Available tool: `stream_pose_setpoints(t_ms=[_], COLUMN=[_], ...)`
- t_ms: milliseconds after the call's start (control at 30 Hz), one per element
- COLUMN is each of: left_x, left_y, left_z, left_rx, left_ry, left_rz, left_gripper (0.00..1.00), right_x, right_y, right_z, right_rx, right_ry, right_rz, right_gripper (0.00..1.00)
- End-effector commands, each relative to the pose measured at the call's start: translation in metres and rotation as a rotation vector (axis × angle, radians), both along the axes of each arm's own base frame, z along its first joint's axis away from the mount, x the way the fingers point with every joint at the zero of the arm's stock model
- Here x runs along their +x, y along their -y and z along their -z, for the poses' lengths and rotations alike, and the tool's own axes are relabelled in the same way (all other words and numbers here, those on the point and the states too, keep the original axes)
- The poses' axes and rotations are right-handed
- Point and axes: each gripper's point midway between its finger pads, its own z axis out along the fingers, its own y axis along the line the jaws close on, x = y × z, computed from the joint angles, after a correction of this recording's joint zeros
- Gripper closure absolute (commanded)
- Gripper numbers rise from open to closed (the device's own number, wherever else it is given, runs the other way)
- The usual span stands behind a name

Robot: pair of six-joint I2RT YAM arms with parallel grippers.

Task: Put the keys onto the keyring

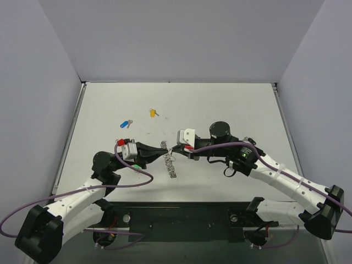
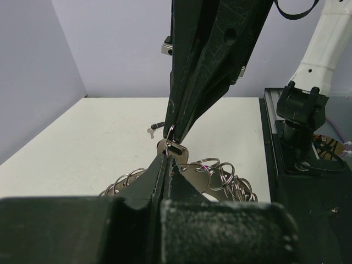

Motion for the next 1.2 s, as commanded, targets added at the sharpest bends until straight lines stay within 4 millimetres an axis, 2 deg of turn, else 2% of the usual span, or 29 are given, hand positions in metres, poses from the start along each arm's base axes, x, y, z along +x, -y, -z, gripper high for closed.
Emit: stream_pose_setpoints(t_ms=[0, 533, 800, 1167], left_x=[-0.014, -0.019, -0.015, -0.011], left_y=[0.000, 0.003, 0.005, 0.007], left_z=[-0.027, -0.025, -0.021, -0.016], left_rx=[-0.054, -0.040, -0.013, 0.019], left_ry=[0.099, 0.089, 0.075, 0.057], left_rz=[0.052, 0.100, 0.095, 0.085], left_gripper=[1.00, 1.00, 1.00, 1.00], right_x=[-0.006, -0.007, -0.007, -0.009], right_y=[-0.008, -0.003, -0.004, -0.005], right_z=[-0.011, -0.011, -0.018, -0.017], right_rx=[0.020, 0.007, 0.017, 0.007], right_ry=[0.023, 0.035, 0.040, 0.028], right_rz=[-0.059, -0.080, -0.087, -0.096], right_gripper=[1.00, 1.00, 1.00, 1.00])
